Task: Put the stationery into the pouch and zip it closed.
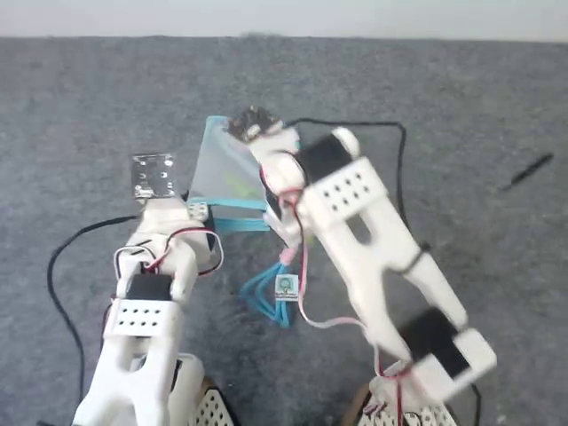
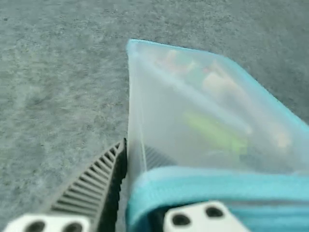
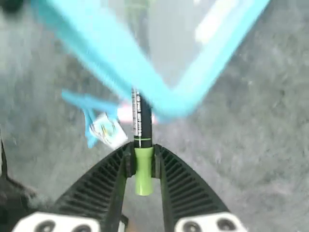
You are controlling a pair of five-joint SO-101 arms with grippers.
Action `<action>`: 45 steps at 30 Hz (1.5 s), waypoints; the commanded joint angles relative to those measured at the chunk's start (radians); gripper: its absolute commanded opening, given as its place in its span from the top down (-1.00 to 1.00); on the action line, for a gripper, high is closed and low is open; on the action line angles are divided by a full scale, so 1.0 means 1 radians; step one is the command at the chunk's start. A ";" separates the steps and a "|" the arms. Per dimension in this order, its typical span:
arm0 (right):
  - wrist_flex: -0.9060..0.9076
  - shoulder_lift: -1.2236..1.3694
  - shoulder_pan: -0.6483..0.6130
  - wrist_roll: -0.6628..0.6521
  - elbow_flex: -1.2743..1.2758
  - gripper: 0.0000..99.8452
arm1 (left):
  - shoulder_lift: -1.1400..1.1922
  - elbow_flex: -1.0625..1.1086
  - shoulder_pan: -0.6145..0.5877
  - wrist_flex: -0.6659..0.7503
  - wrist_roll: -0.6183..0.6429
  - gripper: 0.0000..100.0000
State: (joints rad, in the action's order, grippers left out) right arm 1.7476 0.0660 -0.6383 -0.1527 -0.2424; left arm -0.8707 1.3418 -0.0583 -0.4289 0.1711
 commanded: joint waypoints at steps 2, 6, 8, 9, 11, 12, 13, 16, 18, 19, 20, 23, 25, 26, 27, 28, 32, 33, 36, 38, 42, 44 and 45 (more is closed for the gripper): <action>0.008 0.110 0.012 0.080 -0.285 0.99 | -0.012 -0.004 0.077 0.025 -0.025 0.98; 0.031 0.214 0.008 0.107 -0.473 0.95 | -0.012 -0.007 0.091 0.025 -0.026 0.98; 0.036 0.255 0.001 0.110 -0.512 0.80 | -0.012 -0.008 0.091 0.025 -0.026 0.98; 0.036 0.275 -0.002 0.110 -0.523 0.70 | -0.012 -0.008 0.091 0.025 -0.026 0.98; 0.036 0.294 -0.015 0.110 -0.526 0.52 | -0.012 -0.008 0.087 0.025 -0.026 0.98; 0.036 0.297 -0.021 0.110 -0.526 0.47 | -0.012 -0.010 0.084 0.025 -0.026 0.98; 0.036 0.297 -0.027 0.109 -0.526 0.43 | -0.012 -0.010 0.081 0.025 -0.025 0.98; 0.048 0.272 -0.024 0.103 -0.526 0.43 | -0.012 -0.010 0.078 0.023 -0.025 0.98; 0.050 0.220 -0.004 0.095 -0.509 0.43 | -0.012 -0.010 0.066 0.023 -0.025 0.98; 0.050 0.182 0.013 0.084 -0.497 0.43 | -0.012 -0.010 0.052 0.023 -0.023 0.98; 0.050 0.139 0.028 0.081 -0.485 0.43 | -0.012 -0.010 0.035 0.023 -0.021 0.98; 0.045 0.010 0.084 0.086 -0.376 0.43 | -0.012 -0.012 0.006 0.025 -0.020 0.98; 0.013 -0.054 0.119 0.098 -0.258 0.43 | -0.012 -0.012 0.006 0.025 -0.018 0.98; -0.021 -0.085 0.139 0.095 -0.187 0.43 | -0.012 -0.012 0.006 0.025 -0.018 0.98; -0.054 -0.108 0.157 0.095 -0.121 0.43 | -0.012 -0.015 0.006 0.025 -0.018 0.98; -0.085 -0.136 0.171 0.094 -0.060 0.43 | -0.012 -0.018 0.006 0.025 -0.018 0.98; -0.248 -0.245 0.177 0.091 0.219 0.43 | -0.012 -0.019 0.000 0.025 -0.018 0.98; -0.289 -0.275 0.177 0.091 0.292 0.43 | -0.012 -0.019 -0.002 0.025 -0.018 0.98; -0.437 -0.380 0.176 0.091 0.503 0.43 | -0.012 -0.019 0.000 0.025 -0.018 0.98; -0.522 -0.446 0.160 0.091 0.624 0.43 | -0.012 -0.019 0.003 0.025 -0.018 0.98; -0.659 -0.510 0.079 0.097 0.786 0.43 | -0.012 -0.021 0.005 0.025 -0.018 0.98; -0.720 -0.506 0.033 0.098 0.821 0.43 | -0.012 -0.021 0.005 0.025 -0.018 0.98; -0.745 -0.498 0.012 0.098 0.833 0.43 | -0.012 -0.021 0.005 0.025 -0.018 0.98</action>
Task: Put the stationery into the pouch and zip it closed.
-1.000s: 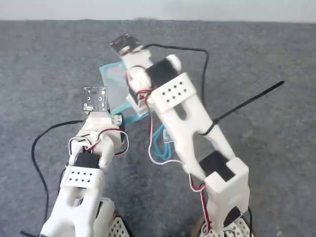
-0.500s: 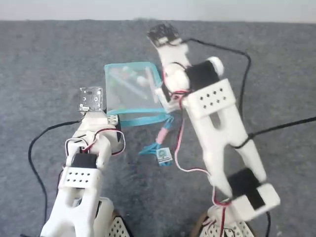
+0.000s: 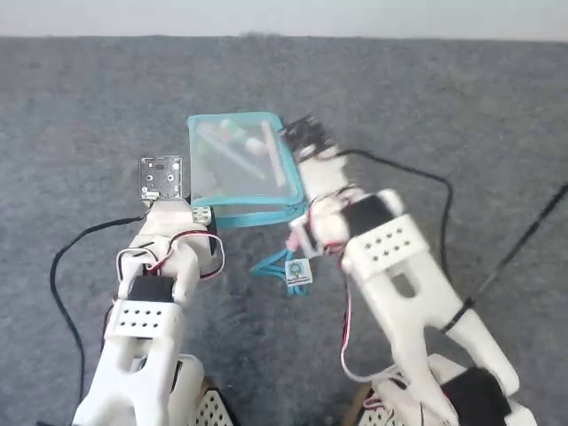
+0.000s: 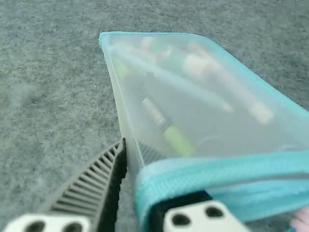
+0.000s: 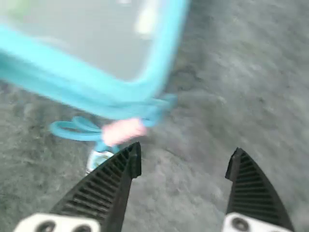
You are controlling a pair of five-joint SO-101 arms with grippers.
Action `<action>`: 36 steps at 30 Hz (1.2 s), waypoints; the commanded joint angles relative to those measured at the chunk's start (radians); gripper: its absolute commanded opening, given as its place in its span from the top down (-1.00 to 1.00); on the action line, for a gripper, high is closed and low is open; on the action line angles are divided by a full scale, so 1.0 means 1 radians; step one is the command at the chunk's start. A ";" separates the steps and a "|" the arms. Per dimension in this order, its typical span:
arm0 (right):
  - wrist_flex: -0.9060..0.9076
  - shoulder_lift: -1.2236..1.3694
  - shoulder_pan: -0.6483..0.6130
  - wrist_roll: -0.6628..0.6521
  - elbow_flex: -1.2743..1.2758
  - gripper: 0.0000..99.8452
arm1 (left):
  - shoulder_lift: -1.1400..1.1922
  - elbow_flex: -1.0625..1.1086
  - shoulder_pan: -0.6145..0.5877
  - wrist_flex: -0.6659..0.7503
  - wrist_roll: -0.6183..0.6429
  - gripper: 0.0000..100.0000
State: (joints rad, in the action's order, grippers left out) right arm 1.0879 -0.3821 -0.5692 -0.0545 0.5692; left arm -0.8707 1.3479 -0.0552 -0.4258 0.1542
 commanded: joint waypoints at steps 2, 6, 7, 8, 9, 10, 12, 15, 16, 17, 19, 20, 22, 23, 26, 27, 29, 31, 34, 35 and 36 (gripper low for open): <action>-0.128 -0.025 -0.088 0.000 0.037 0.43 | -0.012 -0.027 0.002 0.021 -0.002 0.98; -0.214 0.051 -0.071 0.044 0.035 0.43 | -0.011 -0.027 0.002 0.021 -0.002 0.98; -0.240 0.070 -0.059 0.054 0.035 0.43 | -0.011 -0.027 0.003 0.021 -0.002 0.98; -0.272 0.087 -0.045 0.063 0.035 0.43 | -0.011 -0.027 0.003 0.021 -0.002 0.98; -0.297 0.104 -0.030 0.064 0.035 0.43 | -0.011 -0.027 0.003 0.021 -0.002 0.98; -0.314 0.119 -0.013 0.064 0.035 0.43 | -0.011 -0.027 0.003 0.021 -0.002 0.98; -0.323 0.145 0.010 0.064 0.035 0.43 | -0.011 -0.027 0.003 0.021 -0.002 0.98; -0.329 0.171 0.028 0.064 0.035 0.43 | -0.011 -0.027 0.003 0.021 -0.002 0.98; -0.334 0.176 0.035 0.064 0.035 0.43 | -0.011 -0.027 0.003 0.021 -0.002 0.98; -0.335 0.177 0.035 0.064 0.035 0.43 | -0.011 -0.027 0.003 0.021 -0.002 0.98; -0.331 0.173 0.030 0.064 0.035 0.50 | -0.011 -0.027 0.003 0.021 -0.002 0.98; -0.329 0.173 0.027 0.064 0.035 0.59 | -0.009 -0.027 0.003 0.021 -0.002 0.98; -0.335 0.173 0.027 0.063 0.035 0.85 | -0.008 -0.027 0.003 0.021 -0.002 0.98; -0.335 0.171 0.031 0.055 0.034 0.97 | -0.006 -0.027 0.003 0.021 -0.002 0.98; -0.288 0.131 0.035 0.020 0.012 0.96 | -0.006 -0.027 0.005 0.021 -0.002 0.98; -0.260 0.102 0.031 -0.008 -0.002 1.00 | -0.006 -0.027 0.008 0.021 -0.002 0.98; -0.185 0.021 0.018 -0.049 -0.031 0.98 | -0.006 -0.027 0.023 0.021 -0.006 0.98; -0.117 -0.077 -0.012 -0.084 -0.055 0.98 | -0.005 -0.027 0.048 0.018 -0.008 0.98; -0.031 -0.214 -0.082 -0.173 -0.078 0.98 | -0.008 -0.048 0.071 -0.034 -0.008 0.98; -0.005 -0.249 -0.113 -0.210 -0.083 0.98 | -0.005 -0.059 0.075 -0.052 -0.008 0.98; 0.015 -0.282 -0.148 -0.245 -0.091 0.98 | -0.005 -0.064 0.075 -0.061 -0.009 0.98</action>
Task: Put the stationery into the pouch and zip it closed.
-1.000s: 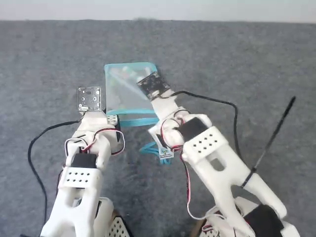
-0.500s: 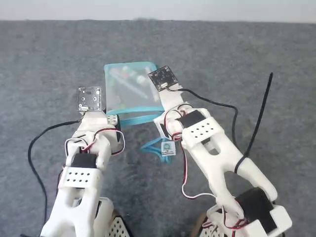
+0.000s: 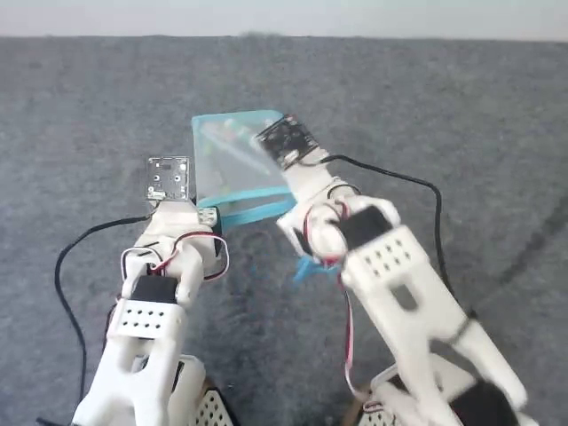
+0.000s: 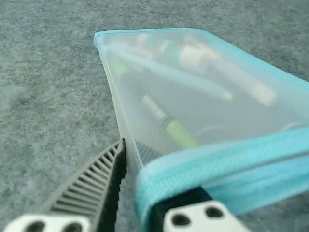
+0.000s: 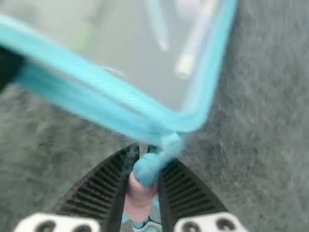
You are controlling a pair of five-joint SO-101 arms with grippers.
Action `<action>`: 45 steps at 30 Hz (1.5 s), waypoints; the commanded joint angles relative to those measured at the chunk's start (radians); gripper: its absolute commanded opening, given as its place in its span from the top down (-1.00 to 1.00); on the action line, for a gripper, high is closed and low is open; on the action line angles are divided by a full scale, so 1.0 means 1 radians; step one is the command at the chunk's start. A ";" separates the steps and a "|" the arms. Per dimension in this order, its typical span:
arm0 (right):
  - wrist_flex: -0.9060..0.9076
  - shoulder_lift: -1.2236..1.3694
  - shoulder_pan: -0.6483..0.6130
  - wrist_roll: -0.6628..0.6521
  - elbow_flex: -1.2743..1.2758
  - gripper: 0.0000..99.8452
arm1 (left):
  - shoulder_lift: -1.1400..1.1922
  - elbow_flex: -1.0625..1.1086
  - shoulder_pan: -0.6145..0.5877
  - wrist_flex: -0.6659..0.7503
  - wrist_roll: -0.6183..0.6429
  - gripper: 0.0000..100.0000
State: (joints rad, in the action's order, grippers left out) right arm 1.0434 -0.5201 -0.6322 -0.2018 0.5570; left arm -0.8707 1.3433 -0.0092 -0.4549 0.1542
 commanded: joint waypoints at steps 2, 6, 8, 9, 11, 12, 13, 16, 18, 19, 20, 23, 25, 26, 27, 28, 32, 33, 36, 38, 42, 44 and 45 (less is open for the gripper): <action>0.076 -0.193 -0.156 -0.150 -0.086 0.98 | -0.005 -0.061 0.029 -0.035 -0.009 0.98; 0.085 -0.183 -0.292 -0.196 -0.095 0.98 | -0.003 -0.059 0.029 -0.038 -0.009 0.98; 0.079 -0.140 -0.341 -0.209 -0.084 0.98 | -0.003 -0.059 0.029 -0.038 -0.009 0.98; 0.076 -0.120 -0.355 -0.212 -0.081 0.98 | -0.003 -0.056 0.029 -0.038 -0.009 0.98; 0.067 -0.090 -0.344 -0.209 -0.078 0.98 | -0.003 -0.048 0.021 -0.034 -0.009 0.98; 0.070 -0.081 -0.335 -0.209 -0.078 0.98 | -0.003 -0.047 0.023 -0.034 -0.009 0.98; 0.073 -0.073 -0.326 -0.209 -0.077 0.98 | -0.003 -0.047 0.026 -0.034 -0.011 0.98; 0.113 -0.051 -0.314 -0.209 -0.075 0.91 | -0.003 -0.048 0.021 -0.034 -0.011 0.98; 0.165 -0.042 -0.302 -0.196 -0.075 0.73 | -0.005 -0.050 0.020 -0.034 -0.011 0.98; 0.191 -0.045 -0.294 -0.190 -0.075 0.63 | -0.005 -0.050 0.017 -0.034 -0.011 0.98; 0.216 -0.050 -0.285 -0.190 -0.075 0.53 | -0.005 -0.051 0.012 -0.034 -0.011 0.98; 0.315 -0.077 -0.283 -0.221 -0.075 0.30 | -0.005 -0.053 0.009 -0.034 -0.011 0.98; 0.383 -0.124 -0.285 -0.227 -0.075 0.24 | -0.005 -0.061 0.008 -0.038 -0.009 0.98; 0.406 -0.154 -0.283 -0.229 -0.075 0.25 | -0.005 -0.062 0.008 -0.038 -0.009 0.98; 0.423 -0.186 -0.282 -0.229 -0.075 0.25 | -0.005 -0.062 0.008 -0.038 -0.009 0.98; 0.438 -0.223 -0.282 -0.229 -0.075 0.25 | -0.005 -0.062 0.008 -0.038 -0.009 0.98; 0.446 -0.340 -0.234 -0.229 -0.066 0.25 | -0.005 -0.064 0.008 -0.040 -0.009 0.98; 0.430 -0.354 -0.194 -0.230 -0.054 0.25 | -0.005 -0.064 0.008 -0.040 -0.009 0.98; 0.323 -0.348 -0.087 -0.279 0.034 0.25 | -0.005 -0.064 0.008 -0.040 -0.009 0.98; 0.229 -0.326 -0.062 -0.325 0.117 0.25 | -0.005 -0.064 0.008 -0.040 -0.009 0.98; 0.081 -0.303 -0.065 -0.385 0.244 0.21 | -0.005 -0.064 0.008 -0.040 -0.009 0.98; 0.031 -0.291 -0.065 -0.404 0.258 0.14 | -0.005 -0.064 0.008 -0.040 -0.009 0.98; 0.018 -0.285 -0.061 -0.411 0.258 0.11 | -0.005 -0.064 0.008 -0.040 -0.009 0.98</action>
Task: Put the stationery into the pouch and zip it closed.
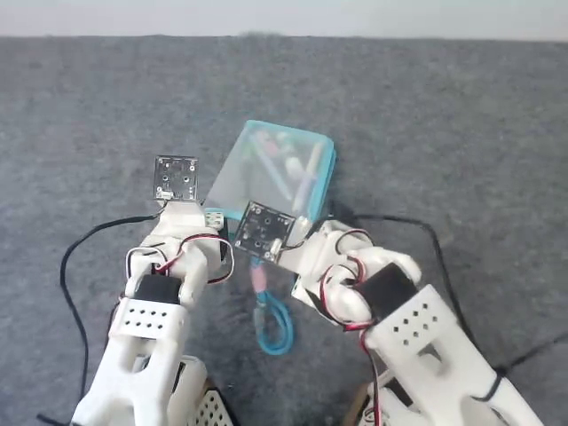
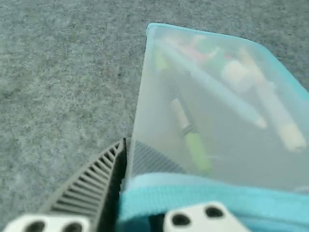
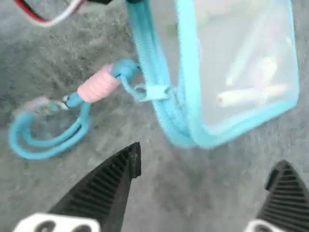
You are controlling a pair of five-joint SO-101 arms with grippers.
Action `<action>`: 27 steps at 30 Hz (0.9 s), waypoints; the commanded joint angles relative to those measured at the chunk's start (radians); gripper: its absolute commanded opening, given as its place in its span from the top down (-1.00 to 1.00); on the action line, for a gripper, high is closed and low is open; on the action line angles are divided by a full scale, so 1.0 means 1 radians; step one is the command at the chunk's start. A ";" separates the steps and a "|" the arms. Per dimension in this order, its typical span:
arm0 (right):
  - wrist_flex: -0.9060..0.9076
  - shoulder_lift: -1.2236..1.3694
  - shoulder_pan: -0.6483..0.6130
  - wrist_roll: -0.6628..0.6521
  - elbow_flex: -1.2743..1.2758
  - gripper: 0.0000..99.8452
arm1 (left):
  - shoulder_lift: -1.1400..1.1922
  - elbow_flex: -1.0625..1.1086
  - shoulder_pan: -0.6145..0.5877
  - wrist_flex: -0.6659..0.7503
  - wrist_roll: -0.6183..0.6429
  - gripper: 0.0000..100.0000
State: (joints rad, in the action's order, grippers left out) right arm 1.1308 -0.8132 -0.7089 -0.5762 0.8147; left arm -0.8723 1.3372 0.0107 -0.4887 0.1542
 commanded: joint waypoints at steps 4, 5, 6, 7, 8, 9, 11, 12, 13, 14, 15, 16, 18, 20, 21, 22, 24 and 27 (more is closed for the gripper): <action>-0.105 0.062 0.012 -0.072 -0.005 0.08 | -0.003 -0.059 -0.012 -0.006 -0.009 0.98; -0.119 0.082 0.012 -0.075 -0.005 0.08 | -0.003 -0.059 -0.012 -0.006 -0.009 0.98; -0.137 0.105 0.013 -0.077 -0.005 0.08 | -0.003 -0.061 -0.011 -0.006 -0.009 0.98; -0.154 0.131 0.015 -0.077 -0.005 0.08 | -0.003 -0.061 -0.011 -0.006 -0.009 0.98; -0.173 0.156 0.016 -0.077 -0.005 0.08 | -0.003 -0.061 -0.011 -0.006 -0.009 0.98; -0.194 0.180 0.016 -0.077 -0.005 0.08 | -0.003 -0.061 -0.011 -0.006 -0.009 0.98; -0.236 0.217 0.018 -0.074 -0.005 0.08 | -0.003 -0.061 -0.011 -0.006 -0.009 0.98; -0.252 0.232 0.018 -0.072 -0.006 0.09 | -0.003 -0.061 -0.011 -0.006 -0.009 0.98; -0.266 0.245 0.019 -0.071 -0.011 0.09 | -0.003 -0.061 -0.011 -0.006 -0.009 0.98; -0.271 0.260 0.021 -0.071 -0.023 0.12 | -0.003 -0.061 -0.011 -0.006 -0.009 0.98; -0.277 0.271 0.024 -0.071 -0.034 0.17 | -0.003 -0.061 -0.011 -0.006 -0.009 0.98; -0.280 0.277 0.031 -0.069 -0.044 0.25 | -0.003 -0.061 -0.011 -0.006 -0.009 0.98; -0.280 0.289 0.039 -0.069 -0.068 0.41 | -0.003 -0.061 -0.011 -0.006 -0.009 0.98; -0.280 0.298 0.047 -0.069 -0.077 0.55 | -0.003 -0.061 -0.011 -0.006 -0.009 0.98; -0.285 0.303 0.048 -0.069 -0.081 0.60 | -0.003 -0.061 -0.011 -0.006 -0.009 0.98; -0.291 0.308 0.050 -0.069 -0.084 0.65 | -0.003 -0.061 -0.011 -0.006 -0.009 0.98; -0.295 0.317 0.051 -0.069 -0.091 0.72 | -0.003 -0.061 -0.011 -0.006 -0.009 0.98; -0.309 0.331 0.051 -0.034 -0.104 0.82 | -0.003 -0.058 -0.011 -0.006 -0.009 0.98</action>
State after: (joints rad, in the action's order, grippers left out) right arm 0.8500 -0.4833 -0.6613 -0.6421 0.7718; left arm -0.8723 1.3372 0.0077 -0.4887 0.1527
